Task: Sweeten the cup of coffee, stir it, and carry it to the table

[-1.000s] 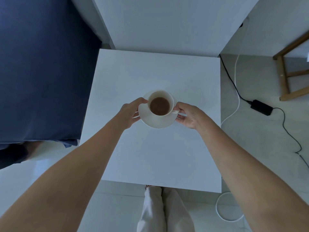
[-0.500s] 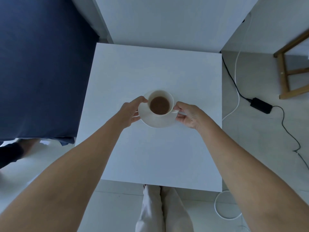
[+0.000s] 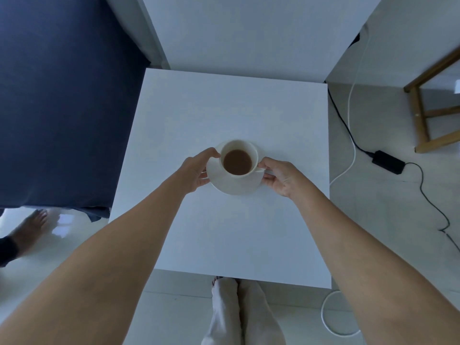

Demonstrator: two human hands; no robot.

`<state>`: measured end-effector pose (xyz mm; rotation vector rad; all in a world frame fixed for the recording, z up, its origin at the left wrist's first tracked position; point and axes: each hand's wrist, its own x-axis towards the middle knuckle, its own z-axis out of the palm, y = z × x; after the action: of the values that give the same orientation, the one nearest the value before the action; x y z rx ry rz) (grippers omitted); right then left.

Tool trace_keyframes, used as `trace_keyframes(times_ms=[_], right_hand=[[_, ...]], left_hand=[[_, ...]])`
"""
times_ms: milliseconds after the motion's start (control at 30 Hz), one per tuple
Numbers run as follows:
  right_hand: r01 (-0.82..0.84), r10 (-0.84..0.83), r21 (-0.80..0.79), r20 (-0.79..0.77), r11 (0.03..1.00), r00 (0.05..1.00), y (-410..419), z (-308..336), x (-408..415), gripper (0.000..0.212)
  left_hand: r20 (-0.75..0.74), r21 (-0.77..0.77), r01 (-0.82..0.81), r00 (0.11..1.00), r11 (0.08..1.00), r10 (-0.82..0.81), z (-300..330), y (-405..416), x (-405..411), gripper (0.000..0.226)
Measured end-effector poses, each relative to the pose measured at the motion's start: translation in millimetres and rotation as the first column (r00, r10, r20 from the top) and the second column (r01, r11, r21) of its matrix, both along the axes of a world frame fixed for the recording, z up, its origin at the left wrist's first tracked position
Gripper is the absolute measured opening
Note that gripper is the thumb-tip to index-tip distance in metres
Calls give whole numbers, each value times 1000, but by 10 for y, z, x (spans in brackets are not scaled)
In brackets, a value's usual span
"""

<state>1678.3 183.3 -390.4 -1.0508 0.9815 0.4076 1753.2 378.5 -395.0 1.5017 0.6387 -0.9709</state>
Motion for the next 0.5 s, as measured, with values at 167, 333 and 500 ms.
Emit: trace_keyframes(times_ms=[167, 333, 500], right_hand=[[-11, 11, 0, 11, 1000, 1000, -16, -29, -37, 10], [-26, 26, 10, 21, 1000, 999, -31, -32, -53, 9], [-168, 166, -170, -21, 971, 986, 29, 56, -79, 40]], left_hand=[[-5, 1, -21, 1000, 1000, 21, -22, -13, -50, 44], [14, 27, 25, 1000, 999, -26, 13, -29, -66, 43], [93, 213, 175, 976, 961, -198, 100, -81, -132, 63]])
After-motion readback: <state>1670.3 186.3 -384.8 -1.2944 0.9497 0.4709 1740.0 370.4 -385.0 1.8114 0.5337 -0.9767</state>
